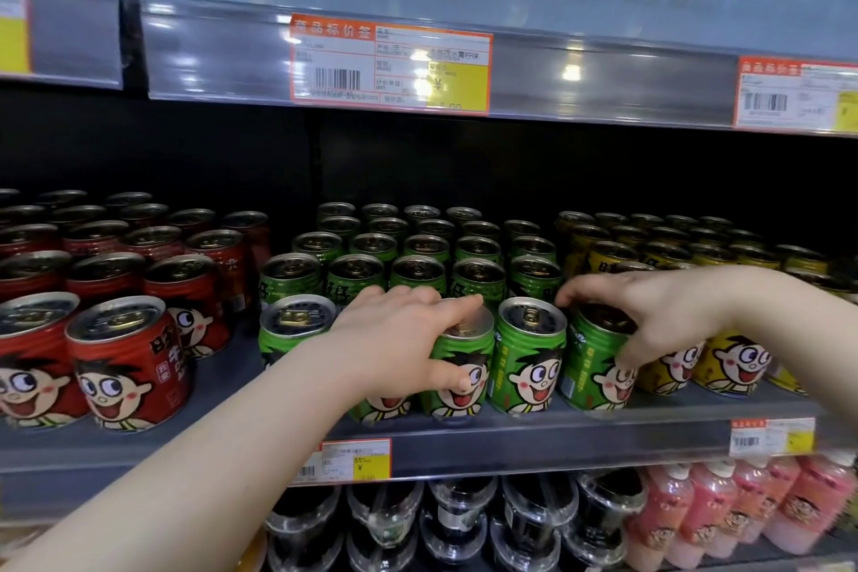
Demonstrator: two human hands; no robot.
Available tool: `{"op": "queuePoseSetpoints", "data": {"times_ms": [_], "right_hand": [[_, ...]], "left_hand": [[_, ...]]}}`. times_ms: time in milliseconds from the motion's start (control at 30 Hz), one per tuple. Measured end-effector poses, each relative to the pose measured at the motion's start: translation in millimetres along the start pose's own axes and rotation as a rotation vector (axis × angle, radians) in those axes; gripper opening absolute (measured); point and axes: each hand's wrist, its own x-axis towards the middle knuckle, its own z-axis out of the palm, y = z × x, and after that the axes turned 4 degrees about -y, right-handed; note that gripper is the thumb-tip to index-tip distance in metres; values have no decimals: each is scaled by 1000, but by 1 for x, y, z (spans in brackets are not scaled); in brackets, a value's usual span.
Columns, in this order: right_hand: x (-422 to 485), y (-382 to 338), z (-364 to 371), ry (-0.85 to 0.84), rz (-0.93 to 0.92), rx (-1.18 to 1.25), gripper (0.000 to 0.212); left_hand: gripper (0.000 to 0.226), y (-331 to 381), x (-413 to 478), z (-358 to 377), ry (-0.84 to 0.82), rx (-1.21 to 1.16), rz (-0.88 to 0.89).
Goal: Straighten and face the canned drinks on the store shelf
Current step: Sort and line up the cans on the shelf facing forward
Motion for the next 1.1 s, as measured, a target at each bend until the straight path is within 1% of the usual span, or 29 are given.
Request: {"op": "queuePoseSetpoints", "data": {"times_ms": [67, 167, 267, 300, 333, 367, 400, 433, 467, 500, 533, 567, 600, 633, 700, 733, 800, 867, 933, 1000, 1100], "right_hand": [[2, 0, 3, 12, -3, 20, 88], [10, -1, 10, 69, -41, 19, 92], [9, 0, 5, 41, -76, 71, 94], [8, 0, 1, 32, -76, 98, 88], [8, -1, -5, 44, -81, 128, 76], [9, -2, -12, 94, -87, 165, 60], [13, -3, -19, 191, -85, 199, 43], [20, -3, -25, 308, -69, 217, 33], [30, -2, -29, 402, -39, 208, 32], [40, -2, -31, 438, 3, 176, 37], [50, -3, -30, 426, 40, 141, 47], [60, -5, -28, 394, 67, 126, 58], [70, -6, -24, 363, 88, 137, 67], [78, -8, -21, 347, 101, 155, 72], [87, -10, -17, 368, 109, 170, 73], [88, -9, -17, 385, 111, 169, 71], [87, -6, -18, 375, 120, 145, 67], [84, 1, -19, 332, 142, 109, 65], [81, 8, -20, 304, 165, 105, 66], [79, 8, -22, 300, 176, 95, 66], [83, -4, -28, 366, 122, 62, 71]], "left_hand": [[80, -1, 1, 0, 0, 0, -3], [81, -1, 2, 0, -12, 11, -4], [84, -1, 1, -2, -39, 12, 3], [86, -1, -1, -5, -56, -26, 6], [85, -1, -2, -8, -68, -114, 9], [81, -3, -4, -11, -52, -246, 10], [75, -5, -4, -14, 7, -394, 7], [66, -9, -4, -17, 101, -518, -8], [57, -15, -2, -21, 210, -586, -44], [49, -24, 1, -23, 303, -589, -101], [43, -35, 5, -25, 369, -551, -177], [40, -46, 9, -28, 398, -488, -263], [40, -59, 12, -29, 378, -406, -344], [45, -70, 13, -31, 315, -317, -420], [60, -89, 13, -30, 172, -215, -540], [67, -98, 12, -28, 139, -211, -575], [75, -110, 10, -24, 125, -261, -614], [77, -118, 8, -19, 128, -361, -613], [74, -122, 8, -14, 128, -424, -598], [70, -124, 8, -12, 131, -406, -585], [66, -128, 10, -10, 153, -397, -571]]}}
